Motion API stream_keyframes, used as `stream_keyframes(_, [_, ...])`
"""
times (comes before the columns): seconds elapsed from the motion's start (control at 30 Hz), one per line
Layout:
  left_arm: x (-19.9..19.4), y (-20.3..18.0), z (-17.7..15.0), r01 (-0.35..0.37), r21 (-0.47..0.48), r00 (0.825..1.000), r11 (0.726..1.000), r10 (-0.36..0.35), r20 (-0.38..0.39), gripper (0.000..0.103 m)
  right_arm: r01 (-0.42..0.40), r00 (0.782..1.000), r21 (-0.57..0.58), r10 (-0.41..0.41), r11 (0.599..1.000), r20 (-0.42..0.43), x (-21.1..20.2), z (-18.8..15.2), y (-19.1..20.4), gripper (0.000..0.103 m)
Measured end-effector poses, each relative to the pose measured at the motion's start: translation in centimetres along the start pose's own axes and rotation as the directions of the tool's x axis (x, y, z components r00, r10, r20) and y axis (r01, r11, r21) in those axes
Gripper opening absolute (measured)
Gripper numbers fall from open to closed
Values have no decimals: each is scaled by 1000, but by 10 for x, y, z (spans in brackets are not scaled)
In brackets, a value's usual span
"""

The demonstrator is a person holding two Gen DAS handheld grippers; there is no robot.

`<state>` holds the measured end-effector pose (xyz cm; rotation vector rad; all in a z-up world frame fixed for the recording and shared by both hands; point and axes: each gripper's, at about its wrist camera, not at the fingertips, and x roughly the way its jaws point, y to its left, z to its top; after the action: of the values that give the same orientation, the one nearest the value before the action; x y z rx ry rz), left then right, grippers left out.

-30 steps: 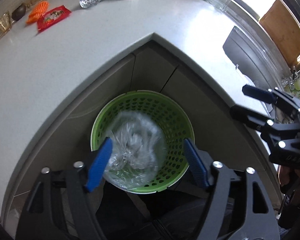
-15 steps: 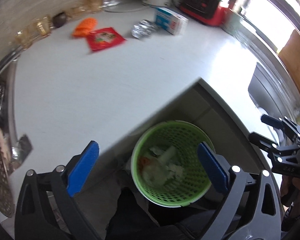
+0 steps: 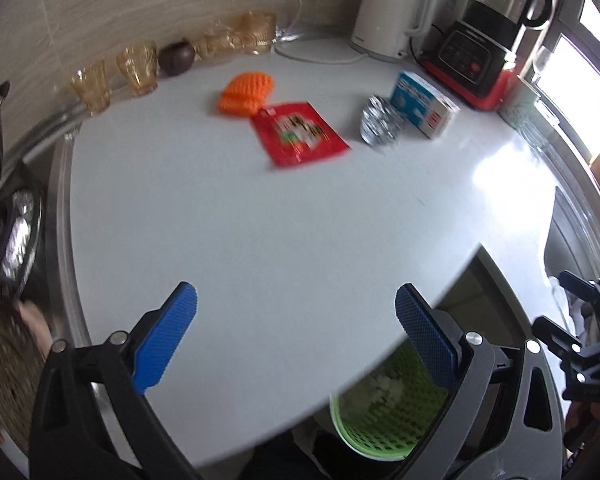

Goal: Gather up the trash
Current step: 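Move both tools to the counter toward the orange foam net and foil, then grasp the orange foam net with the left tool while the right tool grasps the silver blister pack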

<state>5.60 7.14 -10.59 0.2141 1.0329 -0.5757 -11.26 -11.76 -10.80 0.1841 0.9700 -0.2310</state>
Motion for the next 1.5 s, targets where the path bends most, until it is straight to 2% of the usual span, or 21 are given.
stream_keyframes(0.3, [37,41,77,21,4,998,1000,-21,56,95,6,1000,105,-8,994,23,29,62,17,101])
stream_keyframes(0.5, [77,60,133,51,5,997,999,-51,62,95,50,999,132,-52,990,15,58,101,27,101])
stream_keyframes(0.7, [118,70,174,58,7,997,998,-58,51,95,80,997,148,-80,986,-3,100,139,37,101])
stream_keyframes(0.87, [160,83,197,34,-12,999,999,-34,4,95,44,999,226,-37,973,-35,138,162,33,101])
stream_keyframes(1.13, [201,80,218,25,21,999,999,-24,-30,95,78,995,251,-61,965,-74,172,176,28,101])
stream_keyframes(1.17, [203,78,219,28,28,999,999,-27,-32,92,84,995,259,-66,962,-79,175,176,26,101])
stream_keyframes(1.23, [207,74,220,33,42,999,999,-31,-38,80,95,994,274,-74,957,-85,180,177,23,101])
stream_keyframes(1.3, [210,73,221,43,51,998,998,-40,-45,62,101,993,292,-77,951,-93,185,178,20,101])
stream_keyframes(1.5, [207,79,221,59,53,998,997,-59,-17,37,123,991,331,-96,936,-95,192,181,13,101])
